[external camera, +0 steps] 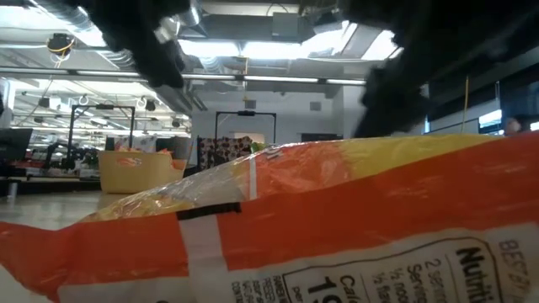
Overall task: Sort Maruchan noodles
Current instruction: Put the orange noodle pack into the yellow bin
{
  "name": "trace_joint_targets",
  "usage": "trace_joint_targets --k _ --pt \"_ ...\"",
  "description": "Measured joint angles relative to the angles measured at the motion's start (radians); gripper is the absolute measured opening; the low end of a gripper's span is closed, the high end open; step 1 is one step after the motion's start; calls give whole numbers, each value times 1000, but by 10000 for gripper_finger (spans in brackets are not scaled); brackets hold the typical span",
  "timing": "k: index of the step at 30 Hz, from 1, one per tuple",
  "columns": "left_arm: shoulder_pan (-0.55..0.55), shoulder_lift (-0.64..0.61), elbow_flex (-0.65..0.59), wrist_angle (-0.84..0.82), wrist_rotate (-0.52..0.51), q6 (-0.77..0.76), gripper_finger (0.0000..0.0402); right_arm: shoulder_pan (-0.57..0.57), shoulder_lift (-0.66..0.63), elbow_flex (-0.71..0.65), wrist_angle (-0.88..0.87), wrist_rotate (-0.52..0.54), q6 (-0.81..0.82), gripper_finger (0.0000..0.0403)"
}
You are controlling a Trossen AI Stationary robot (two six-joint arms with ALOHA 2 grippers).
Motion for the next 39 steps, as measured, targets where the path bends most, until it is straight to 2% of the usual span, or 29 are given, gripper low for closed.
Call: trace_joint_targets --k 3,8,11,17,22,29,35,37,39 --pt "-121 51 -67 199 -48 -89 179 82 37 -1 59 66 98 238" --pt "-255 197 -92 430 -150 -179 179 173 124 2 278 77 214 238" --pt "-296 305 -74 542 -169 -191 179 210 167 5 339 82 259 238" --pt "-330 497 -7 674 -181 -196 179 231 218 18 323 165 281 238" --pt "-334 596 13 652 -173 -264 179 158 218 18 257 259 235 238" --pt "-327 608 12 547 -292 -329 179 -39 218 19 148 222 132 238" --pt "-293 480 11 260 -361 -362 179 -231 158 19 29 53 -12 238" --pt "-288 417 11 194 -394 -353 179 -270 111 19 -49 34 -54 238" --pt "-286 362 11 161 -406 -309 179 -291 56 19 -163 58 -87 238"
